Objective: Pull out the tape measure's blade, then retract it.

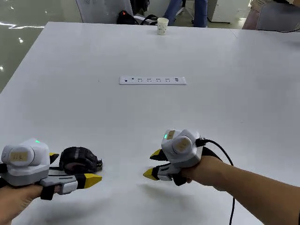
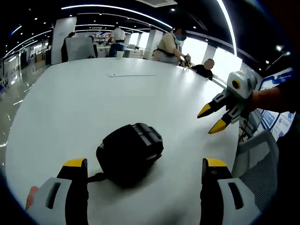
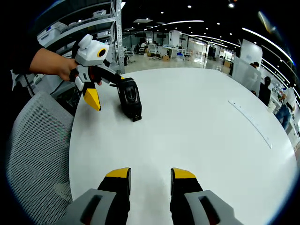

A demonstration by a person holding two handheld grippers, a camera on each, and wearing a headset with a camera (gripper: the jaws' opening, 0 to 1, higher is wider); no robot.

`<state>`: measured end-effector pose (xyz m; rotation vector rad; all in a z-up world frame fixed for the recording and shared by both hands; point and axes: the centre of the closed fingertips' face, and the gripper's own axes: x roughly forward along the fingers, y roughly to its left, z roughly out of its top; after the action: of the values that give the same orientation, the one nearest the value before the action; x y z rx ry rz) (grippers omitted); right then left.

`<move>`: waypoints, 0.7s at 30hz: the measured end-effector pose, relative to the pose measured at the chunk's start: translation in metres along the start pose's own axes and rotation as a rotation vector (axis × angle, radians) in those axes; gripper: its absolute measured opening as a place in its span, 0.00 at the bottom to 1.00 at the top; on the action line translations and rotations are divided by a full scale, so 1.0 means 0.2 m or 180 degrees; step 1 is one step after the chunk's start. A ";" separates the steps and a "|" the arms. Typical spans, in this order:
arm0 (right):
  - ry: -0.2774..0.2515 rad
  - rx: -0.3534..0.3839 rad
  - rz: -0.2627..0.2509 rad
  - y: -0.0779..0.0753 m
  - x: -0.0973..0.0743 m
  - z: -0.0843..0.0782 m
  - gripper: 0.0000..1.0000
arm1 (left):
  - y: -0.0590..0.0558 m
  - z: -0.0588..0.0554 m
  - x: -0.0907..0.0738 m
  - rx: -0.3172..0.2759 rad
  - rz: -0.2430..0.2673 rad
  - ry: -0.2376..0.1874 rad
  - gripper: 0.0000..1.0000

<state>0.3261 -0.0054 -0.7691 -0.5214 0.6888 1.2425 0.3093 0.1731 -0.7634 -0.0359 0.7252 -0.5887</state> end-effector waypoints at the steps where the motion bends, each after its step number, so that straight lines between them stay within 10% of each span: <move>1: -0.0018 0.0005 -0.0022 0.00 -0.02 0.00 0.31 | 0.01 -0.01 -0.01 -0.0009 -0.0001 0.0016 0.99; 21: -0.0223 0.0410 -0.0297 -0.06 -0.32 -0.26 0.54 | 0.01 -0.04 -0.17 0.0204 -0.0174 -0.0052 0.99</move>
<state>0.3170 -0.0871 -0.7591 -0.3974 0.6731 1.1161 0.2849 0.1935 -0.7502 -0.0010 0.6909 -0.6630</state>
